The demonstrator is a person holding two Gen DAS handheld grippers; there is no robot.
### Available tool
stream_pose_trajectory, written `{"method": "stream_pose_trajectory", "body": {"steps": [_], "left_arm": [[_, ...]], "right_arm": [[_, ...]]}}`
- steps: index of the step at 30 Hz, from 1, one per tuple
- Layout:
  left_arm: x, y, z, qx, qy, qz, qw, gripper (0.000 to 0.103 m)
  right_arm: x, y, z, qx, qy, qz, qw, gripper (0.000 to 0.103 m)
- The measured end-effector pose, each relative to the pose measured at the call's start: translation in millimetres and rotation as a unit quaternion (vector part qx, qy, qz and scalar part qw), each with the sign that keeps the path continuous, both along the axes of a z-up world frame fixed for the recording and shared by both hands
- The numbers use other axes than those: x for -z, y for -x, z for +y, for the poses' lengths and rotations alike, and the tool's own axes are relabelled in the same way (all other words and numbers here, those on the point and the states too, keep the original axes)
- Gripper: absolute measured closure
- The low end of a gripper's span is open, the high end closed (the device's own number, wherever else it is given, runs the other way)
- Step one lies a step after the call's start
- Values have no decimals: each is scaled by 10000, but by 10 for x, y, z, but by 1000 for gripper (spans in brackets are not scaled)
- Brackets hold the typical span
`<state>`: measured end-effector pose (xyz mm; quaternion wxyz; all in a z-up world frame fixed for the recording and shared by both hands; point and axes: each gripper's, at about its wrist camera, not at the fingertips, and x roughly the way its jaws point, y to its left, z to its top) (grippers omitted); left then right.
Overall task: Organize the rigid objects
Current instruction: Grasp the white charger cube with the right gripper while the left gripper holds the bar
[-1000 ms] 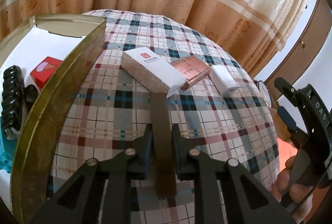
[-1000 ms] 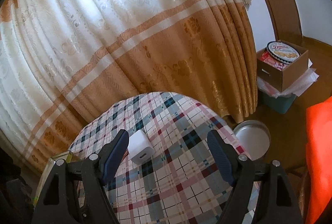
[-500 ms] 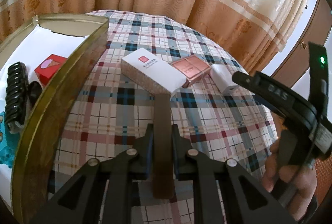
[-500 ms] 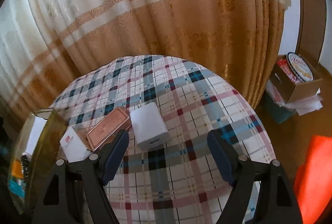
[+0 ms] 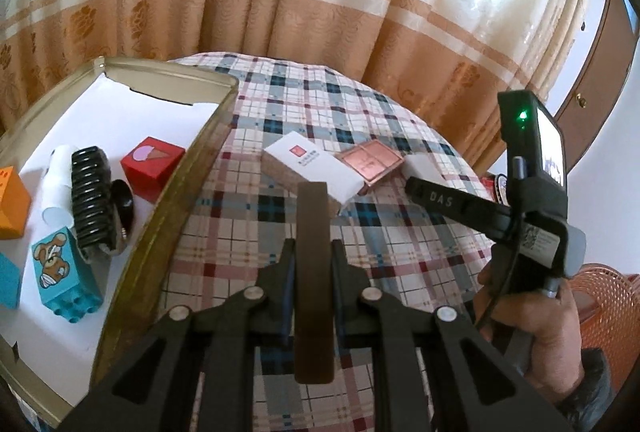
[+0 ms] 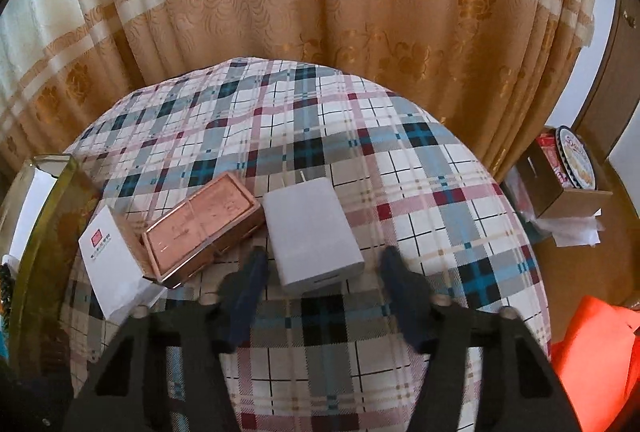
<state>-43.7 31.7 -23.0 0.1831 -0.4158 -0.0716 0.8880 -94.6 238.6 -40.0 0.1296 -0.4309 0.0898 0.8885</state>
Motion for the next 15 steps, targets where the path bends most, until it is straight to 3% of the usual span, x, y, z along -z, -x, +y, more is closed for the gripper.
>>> {"method": "stream_pose_trajectory", "body": {"steps": [5, 11, 15], "left_arm": [[-17, -23, 1, 24, 18, 37, 10000, 90], [-44, -28, -47, -36, 9, 102, 9999, 90], [-49, -31, -41, -39, 23, 98, 9999, 90]], "right_arm": [[-11, -3, 35, -1, 157, 80, 9998, 56], [-23, -165, 234, 164, 938, 502, 9942, 56], [-45, -264, 278, 321, 1015, 702, 9918, 57]]}}
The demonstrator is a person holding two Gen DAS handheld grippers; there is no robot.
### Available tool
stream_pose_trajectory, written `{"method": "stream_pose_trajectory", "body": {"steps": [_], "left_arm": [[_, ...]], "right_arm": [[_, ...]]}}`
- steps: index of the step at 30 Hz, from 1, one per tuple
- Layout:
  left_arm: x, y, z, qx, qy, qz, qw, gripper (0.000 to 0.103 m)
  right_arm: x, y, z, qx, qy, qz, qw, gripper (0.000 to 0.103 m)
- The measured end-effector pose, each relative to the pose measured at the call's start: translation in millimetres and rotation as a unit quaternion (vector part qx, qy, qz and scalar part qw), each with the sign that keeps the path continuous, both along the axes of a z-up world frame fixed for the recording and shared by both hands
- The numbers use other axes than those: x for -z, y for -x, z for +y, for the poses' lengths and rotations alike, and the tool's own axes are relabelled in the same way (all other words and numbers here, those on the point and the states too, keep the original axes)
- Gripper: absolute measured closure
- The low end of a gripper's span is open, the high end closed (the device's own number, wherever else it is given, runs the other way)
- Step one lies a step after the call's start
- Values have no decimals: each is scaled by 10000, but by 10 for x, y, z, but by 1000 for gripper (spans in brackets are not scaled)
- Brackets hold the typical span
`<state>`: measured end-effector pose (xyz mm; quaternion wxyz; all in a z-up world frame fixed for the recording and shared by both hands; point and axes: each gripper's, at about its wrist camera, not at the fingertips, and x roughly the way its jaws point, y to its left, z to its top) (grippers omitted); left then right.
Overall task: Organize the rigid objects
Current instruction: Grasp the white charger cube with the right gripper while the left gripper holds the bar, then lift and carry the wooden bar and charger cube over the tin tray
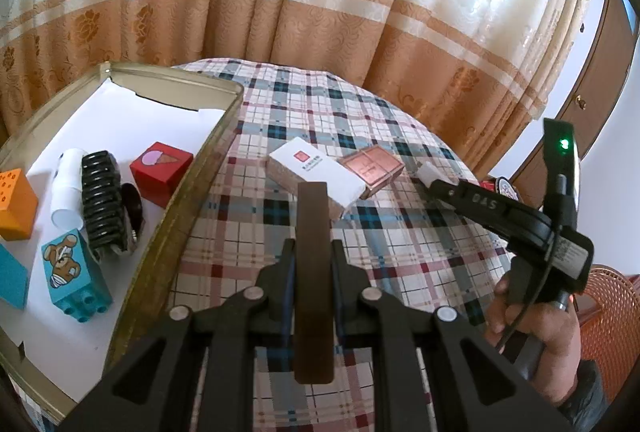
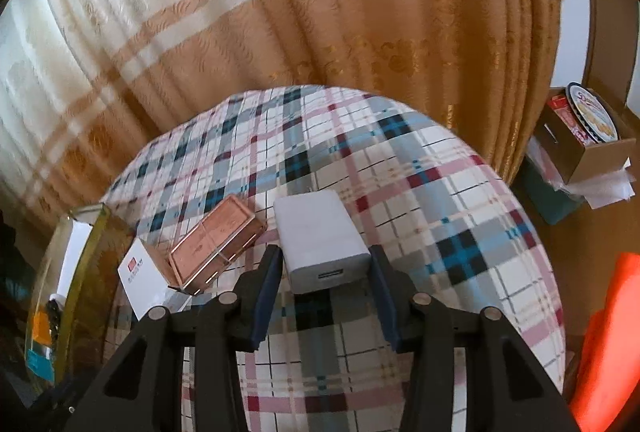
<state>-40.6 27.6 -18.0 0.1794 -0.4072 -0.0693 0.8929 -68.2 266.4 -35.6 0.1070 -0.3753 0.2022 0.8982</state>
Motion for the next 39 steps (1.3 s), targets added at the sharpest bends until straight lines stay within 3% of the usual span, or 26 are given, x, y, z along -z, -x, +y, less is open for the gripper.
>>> {"method": "stream_pose_trajectory", "body": {"steps": [11, 28, 39], "left_arm": [[-98, 12, -65, -71, 45, 197, 9998, 90], [-412, 105, -658, -563, -144, 519, 9970, 89], [-544, 297, -1158, -1098, 164, 738, 9911, 89]], "right_arm": [[-146, -140, -121, 106, -185, 372, 9991, 60], [-665, -61, -1097, -917, -311, 938, 9909, 60], [-798, 169, -1781, -1484, -462, 1062, 9821, 60]]}}
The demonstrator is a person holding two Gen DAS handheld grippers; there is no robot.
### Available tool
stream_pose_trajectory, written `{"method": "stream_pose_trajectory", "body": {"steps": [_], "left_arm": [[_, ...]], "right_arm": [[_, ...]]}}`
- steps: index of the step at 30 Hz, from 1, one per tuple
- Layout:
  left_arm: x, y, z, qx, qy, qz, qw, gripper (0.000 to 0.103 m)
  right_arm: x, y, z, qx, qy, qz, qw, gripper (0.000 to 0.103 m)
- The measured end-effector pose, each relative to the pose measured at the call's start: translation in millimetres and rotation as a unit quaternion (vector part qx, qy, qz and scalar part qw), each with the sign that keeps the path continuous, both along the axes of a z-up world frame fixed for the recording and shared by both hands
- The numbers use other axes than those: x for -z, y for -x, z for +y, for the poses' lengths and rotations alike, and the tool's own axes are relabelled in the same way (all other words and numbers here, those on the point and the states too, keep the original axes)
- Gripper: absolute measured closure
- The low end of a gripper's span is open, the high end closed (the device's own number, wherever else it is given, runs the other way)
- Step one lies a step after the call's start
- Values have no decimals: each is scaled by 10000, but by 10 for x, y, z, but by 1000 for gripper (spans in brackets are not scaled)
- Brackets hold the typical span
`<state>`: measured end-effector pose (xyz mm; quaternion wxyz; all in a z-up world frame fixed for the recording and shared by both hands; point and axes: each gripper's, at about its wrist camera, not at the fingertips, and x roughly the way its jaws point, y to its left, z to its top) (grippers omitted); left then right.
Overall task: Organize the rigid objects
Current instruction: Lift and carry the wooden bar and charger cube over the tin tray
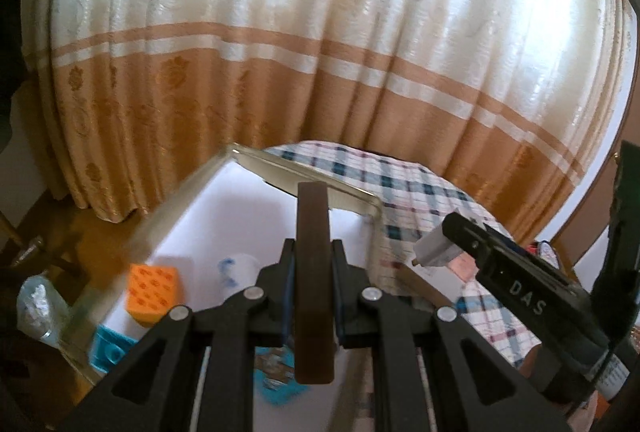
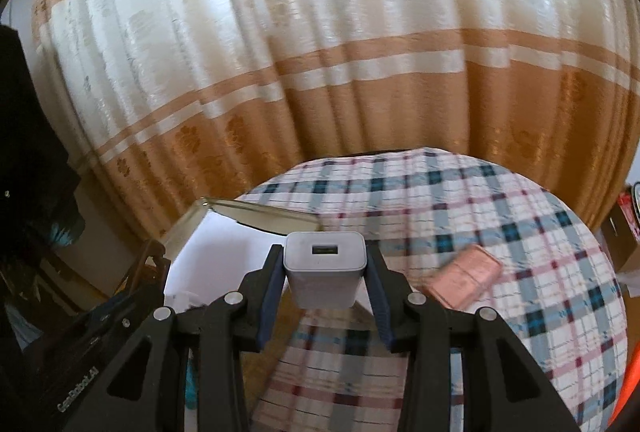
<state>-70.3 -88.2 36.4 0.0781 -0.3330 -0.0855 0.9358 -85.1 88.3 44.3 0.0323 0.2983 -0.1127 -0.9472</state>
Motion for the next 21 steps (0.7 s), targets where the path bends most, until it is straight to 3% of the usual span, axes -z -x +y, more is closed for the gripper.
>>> {"method": "stream_pose_trajectory", "body": {"steps": [9, 21], "left_arm": [[-37, 352, -244, -282, 394, -105, 9988, 89], [90, 837, -374, -504, 881, -592, 9931, 89]], "right_arm": [[-33, 248, -365, -199, -125, -26, 9997, 60], [60, 623, -666, -359, -261, -329, 9985, 60]]}}
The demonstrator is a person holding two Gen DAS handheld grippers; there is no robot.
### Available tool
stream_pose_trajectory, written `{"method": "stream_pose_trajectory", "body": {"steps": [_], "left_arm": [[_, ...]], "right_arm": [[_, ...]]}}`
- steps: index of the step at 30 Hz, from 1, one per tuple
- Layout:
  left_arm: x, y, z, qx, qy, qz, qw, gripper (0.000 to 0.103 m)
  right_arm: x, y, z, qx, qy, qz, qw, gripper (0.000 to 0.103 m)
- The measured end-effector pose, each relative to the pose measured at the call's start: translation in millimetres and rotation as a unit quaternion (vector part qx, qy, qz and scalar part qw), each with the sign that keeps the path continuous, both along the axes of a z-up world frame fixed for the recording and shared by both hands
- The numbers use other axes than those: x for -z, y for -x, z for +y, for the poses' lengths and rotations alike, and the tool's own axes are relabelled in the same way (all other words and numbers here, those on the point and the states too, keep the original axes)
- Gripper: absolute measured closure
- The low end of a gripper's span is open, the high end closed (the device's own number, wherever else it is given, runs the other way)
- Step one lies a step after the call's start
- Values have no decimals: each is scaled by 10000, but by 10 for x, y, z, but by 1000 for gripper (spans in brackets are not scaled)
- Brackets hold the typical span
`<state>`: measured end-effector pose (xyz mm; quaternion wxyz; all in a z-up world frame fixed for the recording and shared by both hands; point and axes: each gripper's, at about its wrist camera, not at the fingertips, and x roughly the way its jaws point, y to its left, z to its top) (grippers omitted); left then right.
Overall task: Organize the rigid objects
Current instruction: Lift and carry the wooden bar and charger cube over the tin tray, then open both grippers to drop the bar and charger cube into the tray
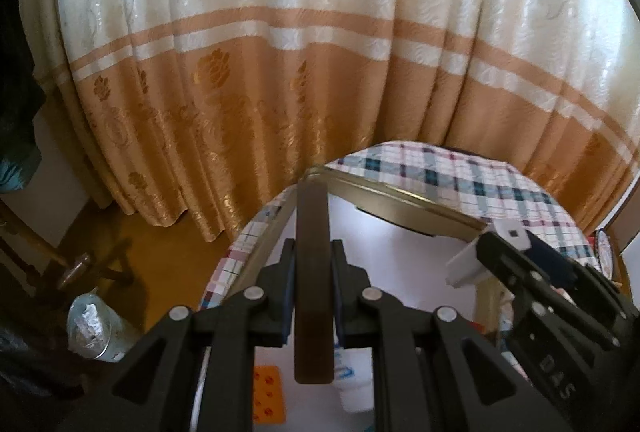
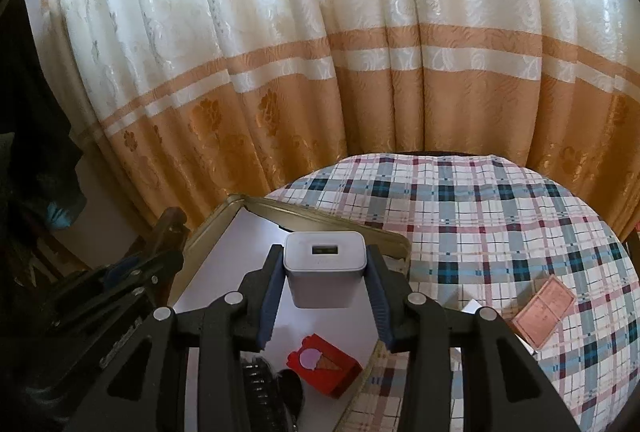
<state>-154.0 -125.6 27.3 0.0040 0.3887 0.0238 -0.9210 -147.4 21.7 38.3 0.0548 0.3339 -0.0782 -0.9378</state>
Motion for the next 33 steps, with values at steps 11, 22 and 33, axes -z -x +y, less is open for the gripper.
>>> {"method": "stream_pose_trajectory", "body": {"steps": [11, 22, 33], "left_arm": [[238, 263, -44, -158, 174, -541, 9983, 90], [336, 350, 11, -139, 355, -739, 9965, 90], [320, 355, 10, -312, 365, -705, 9964, 77]], "right_arm": [[234, 202, -67, -47, 102, -512, 9986, 60], [309, 212, -86, -144, 126, -617, 9979, 60], [322, 219, -47, -357, 410, -620, 9966, 60]]}}
